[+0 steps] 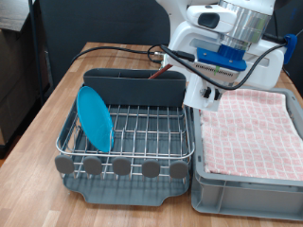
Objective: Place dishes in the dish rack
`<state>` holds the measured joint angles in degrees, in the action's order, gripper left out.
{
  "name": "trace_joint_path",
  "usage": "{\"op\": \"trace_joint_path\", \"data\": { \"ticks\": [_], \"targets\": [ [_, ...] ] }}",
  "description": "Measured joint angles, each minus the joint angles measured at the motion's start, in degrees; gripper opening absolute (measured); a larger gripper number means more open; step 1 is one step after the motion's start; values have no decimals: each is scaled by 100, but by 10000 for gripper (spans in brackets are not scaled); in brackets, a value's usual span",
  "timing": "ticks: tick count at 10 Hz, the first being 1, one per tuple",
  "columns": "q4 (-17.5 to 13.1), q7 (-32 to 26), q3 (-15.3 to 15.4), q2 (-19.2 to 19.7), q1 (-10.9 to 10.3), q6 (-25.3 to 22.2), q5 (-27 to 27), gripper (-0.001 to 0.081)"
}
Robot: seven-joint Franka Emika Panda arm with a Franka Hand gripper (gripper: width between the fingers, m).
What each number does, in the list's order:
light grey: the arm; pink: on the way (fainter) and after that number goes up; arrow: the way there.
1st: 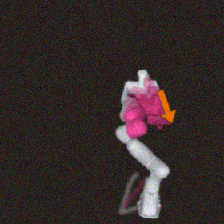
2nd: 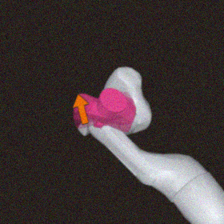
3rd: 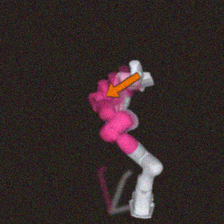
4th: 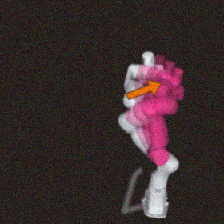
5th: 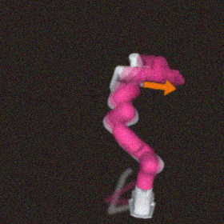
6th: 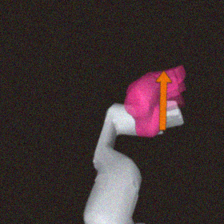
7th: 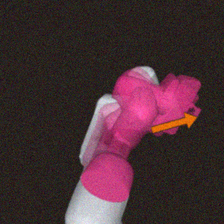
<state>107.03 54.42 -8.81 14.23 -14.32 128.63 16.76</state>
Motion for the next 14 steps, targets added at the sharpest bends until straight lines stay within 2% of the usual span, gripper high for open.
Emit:
{"op": "trace_joint_path", "data": {
  "ticks": [4,8,14],
  "targets": [
    [-500,-299,-9,537,172,190,-247,72],
    [-675,-335,-9,976,287,574,-353,72],
    [-1097,-380,-77,1460,298,453,-266,72]
  ]
}}
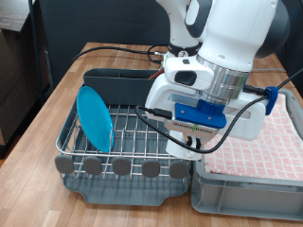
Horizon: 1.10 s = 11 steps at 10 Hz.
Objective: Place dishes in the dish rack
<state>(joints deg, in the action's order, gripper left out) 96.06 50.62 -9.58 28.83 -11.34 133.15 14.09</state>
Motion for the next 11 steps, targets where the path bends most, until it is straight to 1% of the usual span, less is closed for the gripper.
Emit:
{"op": "trace_joint_path", "data": {
  "ticks": [2,5,9,11],
  "targets": [
    [-106,-116,1,115,41,-3,-66,72],
    [-196,-383,149,240,204,39,-421,72],
    [-197,-607,344,308,356,184,-795,72],
    [-197,-670,392,343,383,163,-877,72]
  ]
}}
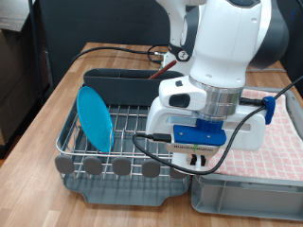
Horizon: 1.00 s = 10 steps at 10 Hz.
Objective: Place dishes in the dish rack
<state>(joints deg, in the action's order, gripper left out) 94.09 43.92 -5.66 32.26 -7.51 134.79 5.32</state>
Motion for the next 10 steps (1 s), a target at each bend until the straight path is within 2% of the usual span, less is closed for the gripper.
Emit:
{"op": "trace_joint_path", "data": {
  "ticks": [4,10],
  "targets": [
    [-19,-4,-62,105,-16,-228,80,72],
    [-176,93,-268,210,-60,-284,374,72]
  ]
}}
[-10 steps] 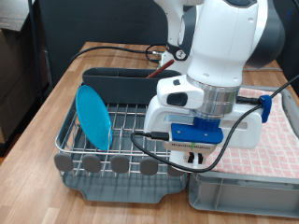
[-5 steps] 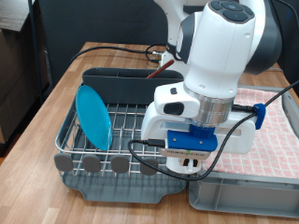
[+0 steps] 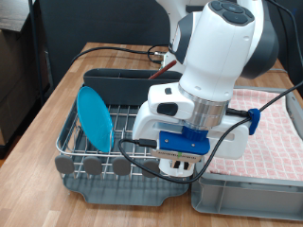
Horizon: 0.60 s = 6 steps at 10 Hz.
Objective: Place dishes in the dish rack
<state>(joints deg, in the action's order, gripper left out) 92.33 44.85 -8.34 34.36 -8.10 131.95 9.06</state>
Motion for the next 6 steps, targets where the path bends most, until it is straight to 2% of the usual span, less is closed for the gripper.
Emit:
{"op": "trace_joint_path", "data": {
  "ticks": [6],
  "targets": [
    [-66,-37,26,150,34,49,-143,72]
  ]
}}
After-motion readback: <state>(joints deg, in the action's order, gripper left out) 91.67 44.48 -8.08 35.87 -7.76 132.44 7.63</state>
